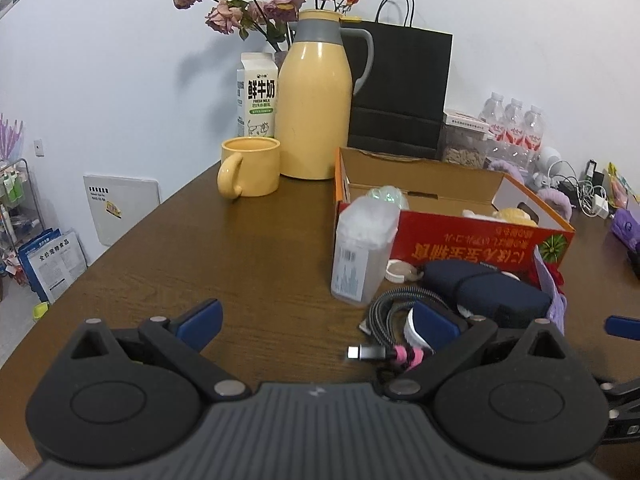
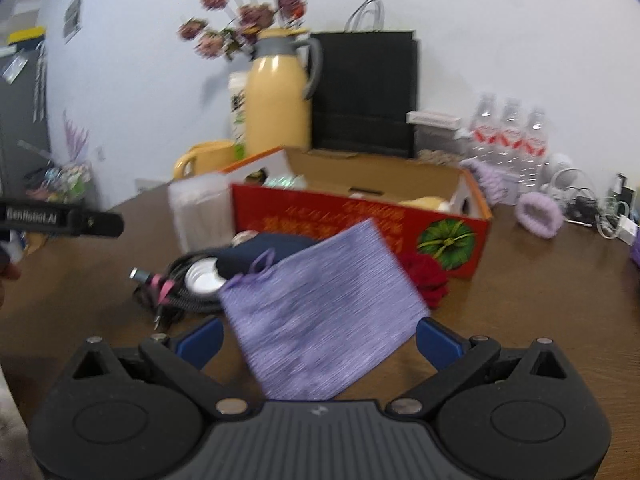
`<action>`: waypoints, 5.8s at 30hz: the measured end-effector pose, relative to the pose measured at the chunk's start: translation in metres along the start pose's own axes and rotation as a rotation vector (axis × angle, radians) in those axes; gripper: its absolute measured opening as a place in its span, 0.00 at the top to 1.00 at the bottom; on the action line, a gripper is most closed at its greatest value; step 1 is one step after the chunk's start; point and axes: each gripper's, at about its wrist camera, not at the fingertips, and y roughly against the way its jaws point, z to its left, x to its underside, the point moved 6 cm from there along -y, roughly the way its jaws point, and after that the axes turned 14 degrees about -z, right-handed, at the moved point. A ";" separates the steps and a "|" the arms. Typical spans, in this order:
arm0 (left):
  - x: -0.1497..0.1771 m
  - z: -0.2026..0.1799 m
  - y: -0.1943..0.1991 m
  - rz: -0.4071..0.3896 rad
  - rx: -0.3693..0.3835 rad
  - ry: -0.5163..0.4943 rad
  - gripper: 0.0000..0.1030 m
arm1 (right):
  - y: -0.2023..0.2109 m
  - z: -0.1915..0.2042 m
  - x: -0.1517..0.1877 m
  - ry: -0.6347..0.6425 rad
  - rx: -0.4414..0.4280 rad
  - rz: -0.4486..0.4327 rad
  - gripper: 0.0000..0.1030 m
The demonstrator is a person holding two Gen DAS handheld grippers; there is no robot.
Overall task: Organize objects
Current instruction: 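Move both grippers back toward the purple pouch and white container, then grasp the purple pouch with the right gripper while the left grasps the white plastic container, then drop the purple pouch into the box with the right gripper while the left drops the container, then move both grippers back toward the remaining items on the table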
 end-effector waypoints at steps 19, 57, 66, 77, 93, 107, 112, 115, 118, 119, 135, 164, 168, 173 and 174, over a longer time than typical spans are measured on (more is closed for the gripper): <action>0.017 0.002 -0.006 0.047 0.006 0.007 0.00 | -0.022 -0.026 0.014 -0.050 0.097 0.045 0.11; -0.010 -0.036 -0.114 0.007 0.020 -0.087 0.15 | -0.022 -0.043 -0.026 -0.117 0.106 -0.108 0.98; -0.010 -0.037 -0.099 -0.014 0.077 -0.040 0.56 | -0.025 -0.047 -0.028 -0.124 0.112 -0.114 0.98; -0.057 -0.047 -0.057 -0.149 0.109 -0.011 0.56 | -0.006 -0.045 -0.064 -0.106 0.108 -0.218 0.98; -0.109 -0.072 -0.096 -0.205 0.098 0.035 0.56 | -0.058 -0.057 -0.154 -0.036 0.158 -0.352 0.98; -0.098 -0.091 -0.199 -0.103 0.085 -0.016 0.56 | -0.199 -0.071 -0.124 -0.012 0.142 -0.202 0.98; -0.091 -0.095 -0.225 -0.069 0.096 -0.033 0.56 | -0.230 -0.077 -0.105 -0.017 0.100 -0.125 0.98; -0.086 -0.096 -0.233 -0.048 0.112 -0.038 0.54 | -0.239 -0.076 -0.096 -0.020 0.060 -0.081 0.93; -0.085 -0.095 -0.233 -0.056 0.110 -0.044 0.23 | -0.242 -0.076 -0.089 -0.043 0.040 -0.039 0.68; -0.086 -0.094 -0.232 -0.068 0.101 -0.039 0.11 | -0.241 -0.076 -0.089 -0.049 0.042 -0.033 0.52; -0.099 -0.093 -0.209 -0.133 0.082 -0.028 0.00 | -0.211 -0.081 -0.104 -0.065 0.109 -0.075 0.00; -0.102 -0.058 -0.093 -0.213 0.052 -0.045 0.00 | -0.076 -0.086 -0.108 0.025 0.186 -0.188 0.00; -0.091 -0.050 -0.080 -0.190 0.035 -0.058 0.00 | -0.057 -0.095 -0.089 0.040 0.214 -0.153 0.00; -0.073 -0.043 -0.071 -0.144 0.016 -0.084 0.00 | -0.047 -0.108 -0.054 0.043 0.257 -0.066 0.00; -0.069 -0.041 -0.070 -0.135 0.013 -0.088 0.00 | -0.046 -0.111 -0.047 0.042 0.263 -0.050 0.00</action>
